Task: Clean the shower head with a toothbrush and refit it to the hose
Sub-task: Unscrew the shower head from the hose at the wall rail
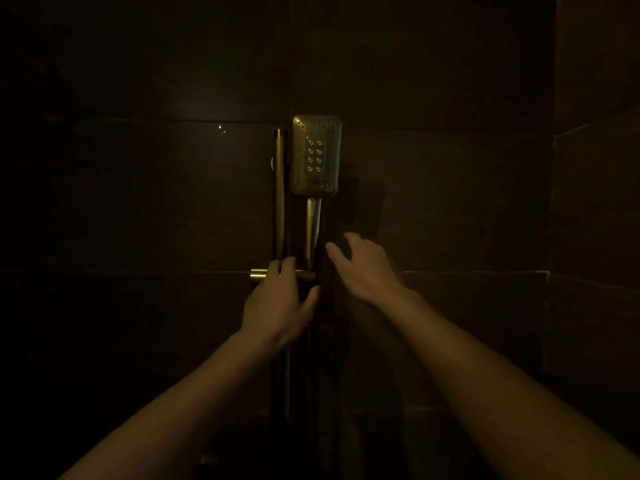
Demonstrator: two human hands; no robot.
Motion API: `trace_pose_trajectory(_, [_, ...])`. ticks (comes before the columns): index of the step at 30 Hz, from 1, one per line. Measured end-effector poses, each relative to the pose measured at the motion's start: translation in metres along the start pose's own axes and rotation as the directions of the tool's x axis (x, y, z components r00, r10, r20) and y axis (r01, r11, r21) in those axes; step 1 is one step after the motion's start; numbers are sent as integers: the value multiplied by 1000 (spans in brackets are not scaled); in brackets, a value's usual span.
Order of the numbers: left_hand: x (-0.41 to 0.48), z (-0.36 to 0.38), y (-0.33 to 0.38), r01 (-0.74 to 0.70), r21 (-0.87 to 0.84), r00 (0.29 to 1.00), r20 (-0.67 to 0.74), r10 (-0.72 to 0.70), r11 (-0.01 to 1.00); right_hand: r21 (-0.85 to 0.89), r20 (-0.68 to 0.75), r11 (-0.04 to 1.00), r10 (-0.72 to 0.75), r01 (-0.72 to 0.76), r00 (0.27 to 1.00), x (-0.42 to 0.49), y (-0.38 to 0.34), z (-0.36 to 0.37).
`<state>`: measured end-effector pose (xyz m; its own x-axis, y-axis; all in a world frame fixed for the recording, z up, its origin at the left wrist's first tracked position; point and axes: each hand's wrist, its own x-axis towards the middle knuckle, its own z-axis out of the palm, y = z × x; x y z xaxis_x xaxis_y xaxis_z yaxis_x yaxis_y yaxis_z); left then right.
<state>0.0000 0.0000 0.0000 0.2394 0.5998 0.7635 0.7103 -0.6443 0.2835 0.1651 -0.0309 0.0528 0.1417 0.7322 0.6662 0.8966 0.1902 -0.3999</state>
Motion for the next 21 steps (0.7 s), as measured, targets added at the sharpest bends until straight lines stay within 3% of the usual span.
trace_pose_trajectory(5, [39,5,8,-34,32,991,-127,38,999,128,-17,991,-26,27,1000,42,0,13])
trace_pose_trajectory(13, [79,11,17,127,193,989,-97,-110,973,438,19,890,-151,128,988,93,-7,30])
trace_pose_trajectory(16, [78,15,17,136,192,989,-92,-120,972,501,-44,846,-183,180,982,100,-10,39])
trace_pose_trajectory(21, [78,14,17,129,143,988,-102,-115,981,582,-42,801,-142,140,989,100,-19,45])
